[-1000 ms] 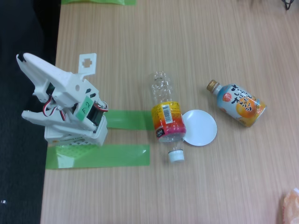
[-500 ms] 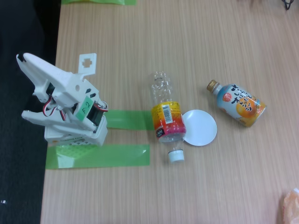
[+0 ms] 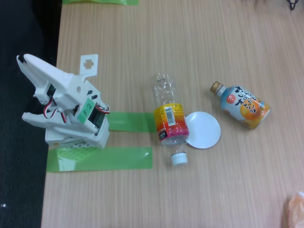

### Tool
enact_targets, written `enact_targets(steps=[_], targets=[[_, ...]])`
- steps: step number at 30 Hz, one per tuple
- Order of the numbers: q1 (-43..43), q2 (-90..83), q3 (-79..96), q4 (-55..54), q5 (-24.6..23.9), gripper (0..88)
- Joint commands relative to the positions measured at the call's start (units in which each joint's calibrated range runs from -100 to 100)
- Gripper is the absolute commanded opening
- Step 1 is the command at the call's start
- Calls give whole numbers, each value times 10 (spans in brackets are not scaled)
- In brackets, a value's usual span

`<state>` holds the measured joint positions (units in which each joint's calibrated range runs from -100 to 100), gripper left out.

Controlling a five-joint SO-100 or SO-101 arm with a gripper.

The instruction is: Pick up the plastic bottle and stand it up on the white place

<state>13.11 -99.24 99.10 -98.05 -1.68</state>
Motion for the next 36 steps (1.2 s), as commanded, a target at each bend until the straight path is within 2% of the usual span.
enact_targets(steps=[1,5,8,18,22,25,31,36], targets=[[1,3,3,-6,3,50],[2,10,3,0,3,50],[1,10,3,47,3,52],[4,3,0,321,4,54],[4,3,-62,441,4,54],[4,4,-157,589,4,54],[4,10,-385,974,5,65],[4,11,-535,1272,8,216]])
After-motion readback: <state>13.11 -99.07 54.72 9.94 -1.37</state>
